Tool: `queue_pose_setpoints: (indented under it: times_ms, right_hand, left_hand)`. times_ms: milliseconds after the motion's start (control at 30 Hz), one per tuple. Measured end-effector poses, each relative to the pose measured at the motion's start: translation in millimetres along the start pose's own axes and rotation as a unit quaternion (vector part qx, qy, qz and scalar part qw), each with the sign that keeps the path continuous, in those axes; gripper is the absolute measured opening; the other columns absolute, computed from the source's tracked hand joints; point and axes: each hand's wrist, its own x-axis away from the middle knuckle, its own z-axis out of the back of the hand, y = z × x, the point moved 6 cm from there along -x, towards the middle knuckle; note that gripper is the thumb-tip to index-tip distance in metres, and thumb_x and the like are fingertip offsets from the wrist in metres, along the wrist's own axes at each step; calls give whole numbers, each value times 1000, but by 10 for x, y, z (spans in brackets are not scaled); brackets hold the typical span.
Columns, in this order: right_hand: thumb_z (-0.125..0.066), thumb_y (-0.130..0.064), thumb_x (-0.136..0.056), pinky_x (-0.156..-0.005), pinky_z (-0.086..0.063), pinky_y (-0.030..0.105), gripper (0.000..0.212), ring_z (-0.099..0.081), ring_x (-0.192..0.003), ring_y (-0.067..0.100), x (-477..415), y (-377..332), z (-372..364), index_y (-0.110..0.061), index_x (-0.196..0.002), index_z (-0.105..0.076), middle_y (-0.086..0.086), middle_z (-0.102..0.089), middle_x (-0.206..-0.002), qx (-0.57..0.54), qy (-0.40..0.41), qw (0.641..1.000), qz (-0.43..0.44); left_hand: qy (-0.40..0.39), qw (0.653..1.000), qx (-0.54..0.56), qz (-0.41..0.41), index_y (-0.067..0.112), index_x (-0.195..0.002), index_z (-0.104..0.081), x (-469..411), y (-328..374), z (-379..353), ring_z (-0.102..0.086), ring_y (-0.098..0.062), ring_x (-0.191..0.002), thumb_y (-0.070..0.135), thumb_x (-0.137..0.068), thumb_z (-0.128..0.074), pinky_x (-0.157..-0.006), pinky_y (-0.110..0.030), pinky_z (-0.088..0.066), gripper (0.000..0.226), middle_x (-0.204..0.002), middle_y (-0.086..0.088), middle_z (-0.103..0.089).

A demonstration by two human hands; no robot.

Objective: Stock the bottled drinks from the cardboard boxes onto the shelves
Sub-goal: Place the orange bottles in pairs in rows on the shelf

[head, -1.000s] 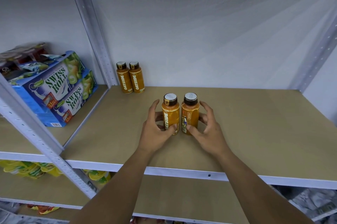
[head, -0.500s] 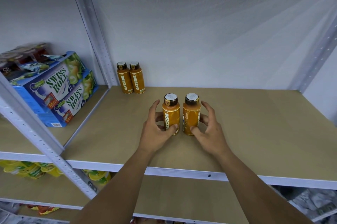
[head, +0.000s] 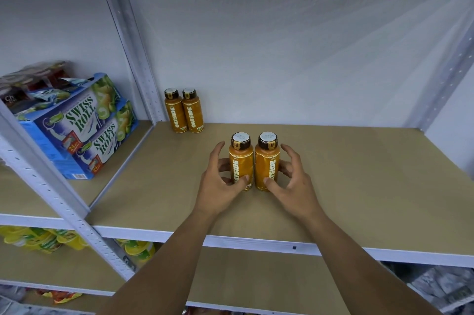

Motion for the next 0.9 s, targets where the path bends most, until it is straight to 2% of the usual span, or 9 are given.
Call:
queue_pose_setpoints:
  times_ms: [67,267,333,433,533,700,833,900]
  right_hand:
    - [-83,-36,-83,-99,-43,19,92,-57,-119,2,-5,-9,3,-44,-153,-24,-8,-61,-137,3,5,1000,4]
    - [-84,-35,-82,-101,-50,29,92,-57,-120,7,-5,9,9,-49,-151,-25,-14,-54,-137,-7,3,1000,9]
    - [-84,-32,-82,-96,-52,23,90,-60,-117,7,-7,18,8,-47,-151,-27,-12,-57,-135,-11,1,1000,9]
    - [-84,-32,-83,-85,-49,11,89,-61,-113,7,-9,2,7,-43,-151,-29,-14,-56,-130,-12,1,1000,8]
    - [-84,-33,-82,-83,-49,12,88,-61,-111,6,-7,-4,5,-43,-151,-29,-15,-55,-129,-15,3,1000,8]
    - [-85,-36,-81,-80,-47,9,89,-61,-105,2,-6,-16,7,-42,-151,-29,-16,-55,-128,-14,3,1000,7]
    - [-84,-37,-82,-80,-47,7,88,-60,-106,-3,4,-40,25,-42,-151,-30,-14,-56,-129,-14,9,1000,9]
    - [-84,-36,-82,-81,-47,9,87,-59,-112,2,4,-64,37,-40,-151,-30,-13,-55,-132,-13,15,1000,13]
  left_hand:
    - [4,1000,-1,0,41,-157,-21,4,-1,5,-62,-14,-117,35,-80,-87,-93,-35,-58,102,-138,1,-61]
    - [5,1000,-11,-1,40,-157,-20,0,-2,3,-60,-12,-115,34,-80,-87,-92,-34,-58,103,-138,0,-60]
    - [5,1000,-14,-2,40,-157,-20,0,-9,2,-60,-12,-115,32,-80,-87,-93,-35,-58,102,-138,0,-60]
    - [5,1000,-16,-2,38,-158,-20,-6,-20,2,-60,-12,-114,34,-80,-87,-89,-27,-55,103,-138,0,-60]
    - [4,1000,-16,-4,39,-157,-20,-10,-29,1,-61,-11,-113,35,-80,-87,-86,-25,-54,103,-136,1,-60]
    - [1,1000,-16,-7,39,-158,-20,-3,-15,3,-61,-11,-113,36,-80,-87,-91,-33,-58,102,-137,1,-60]
    - [-2,1000,-9,-5,43,-157,-19,0,-2,9,-59,-10,-113,39,-80,-86,-92,-36,-59,102,-138,4,-57]
    - [-6,1000,-9,-5,44,-157,-19,4,18,20,-58,-11,-116,40,-80,-86,-90,-34,-58,102,-140,5,-54]
